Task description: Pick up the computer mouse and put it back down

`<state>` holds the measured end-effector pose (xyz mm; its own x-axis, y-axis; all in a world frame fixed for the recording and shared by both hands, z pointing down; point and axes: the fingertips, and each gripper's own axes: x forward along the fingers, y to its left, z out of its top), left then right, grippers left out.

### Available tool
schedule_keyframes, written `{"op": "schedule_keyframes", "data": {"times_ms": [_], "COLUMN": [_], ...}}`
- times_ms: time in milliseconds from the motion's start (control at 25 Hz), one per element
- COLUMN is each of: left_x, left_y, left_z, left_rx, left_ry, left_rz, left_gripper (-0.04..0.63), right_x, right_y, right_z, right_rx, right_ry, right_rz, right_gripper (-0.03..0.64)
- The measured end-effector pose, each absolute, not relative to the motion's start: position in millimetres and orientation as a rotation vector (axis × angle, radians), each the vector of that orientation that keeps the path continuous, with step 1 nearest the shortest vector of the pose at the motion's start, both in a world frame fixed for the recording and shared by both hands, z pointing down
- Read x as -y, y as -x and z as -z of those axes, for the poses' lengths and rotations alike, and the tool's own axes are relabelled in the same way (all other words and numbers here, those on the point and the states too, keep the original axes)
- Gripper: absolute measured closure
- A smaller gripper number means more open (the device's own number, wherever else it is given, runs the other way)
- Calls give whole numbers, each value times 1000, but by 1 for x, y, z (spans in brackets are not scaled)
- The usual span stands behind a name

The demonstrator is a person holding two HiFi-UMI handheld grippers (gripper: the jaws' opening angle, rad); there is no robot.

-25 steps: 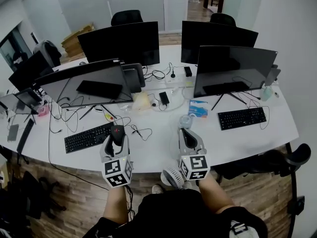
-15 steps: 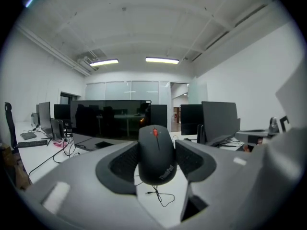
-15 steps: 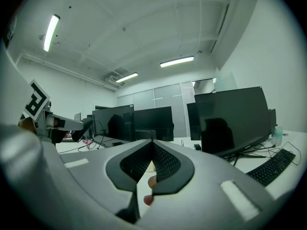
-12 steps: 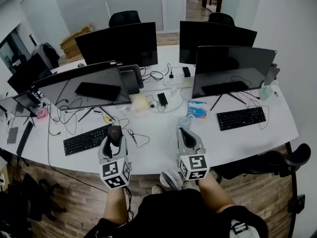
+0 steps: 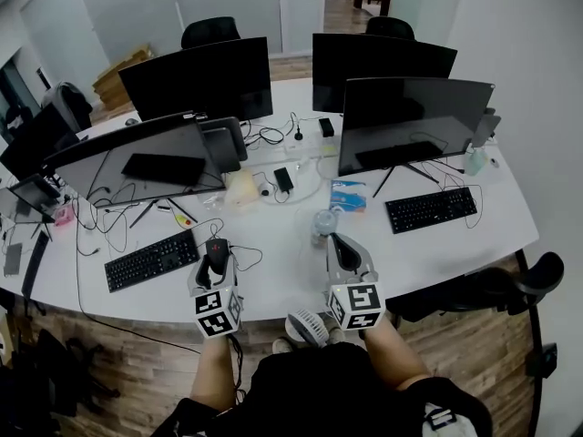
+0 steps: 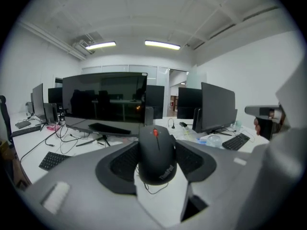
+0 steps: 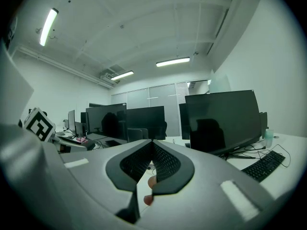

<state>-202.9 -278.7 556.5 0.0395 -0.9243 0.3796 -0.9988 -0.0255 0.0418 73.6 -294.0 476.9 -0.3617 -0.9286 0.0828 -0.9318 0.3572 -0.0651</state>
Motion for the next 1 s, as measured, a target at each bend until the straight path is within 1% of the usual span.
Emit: {"op": "schedule_keyframes", "data": {"times_ms": [640,840,1000], "left_x": [272,262,258], "left_y": [161,148,154], "left_z": [-748,-772,-789], "left_rx": [1629,1565,1576], "left_ry": [-1884,-1820,-1779], "left_rz": [-674,-741,-804], "left_gripper": [304,304,304], "right_x": [277,272,268], "right_y": [-112,-124,-129], "right_z": [-488,-490,-489], "right_rx": [2423,2386,2374], "right_ry": [-1851,-1872,-1878], "right_rz": [-148,-149,-141], "right_gripper": [618,618,618]}}
